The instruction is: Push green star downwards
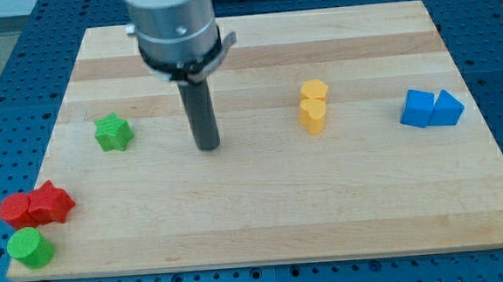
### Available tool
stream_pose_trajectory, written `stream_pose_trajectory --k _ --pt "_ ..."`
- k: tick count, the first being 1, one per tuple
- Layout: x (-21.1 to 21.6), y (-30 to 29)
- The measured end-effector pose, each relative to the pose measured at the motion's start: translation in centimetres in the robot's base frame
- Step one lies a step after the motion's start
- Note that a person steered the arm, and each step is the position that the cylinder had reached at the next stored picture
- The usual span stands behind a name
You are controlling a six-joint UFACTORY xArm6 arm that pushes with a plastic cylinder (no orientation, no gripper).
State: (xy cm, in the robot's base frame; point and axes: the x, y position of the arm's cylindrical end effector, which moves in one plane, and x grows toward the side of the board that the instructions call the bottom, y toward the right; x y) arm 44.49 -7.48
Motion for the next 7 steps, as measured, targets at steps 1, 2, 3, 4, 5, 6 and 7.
stream_pose_trajectory --k 1,2,3,4,5,6,7 --pt "-3.6 -2.7" --pt "-2.9 -9.1" --pt "-2.8 -12.9" --pt "-6.8 -12.1" --pt "-7.6 -16.2" --pt "-3.7 -18.5" --pt "-2.5 -16.2"
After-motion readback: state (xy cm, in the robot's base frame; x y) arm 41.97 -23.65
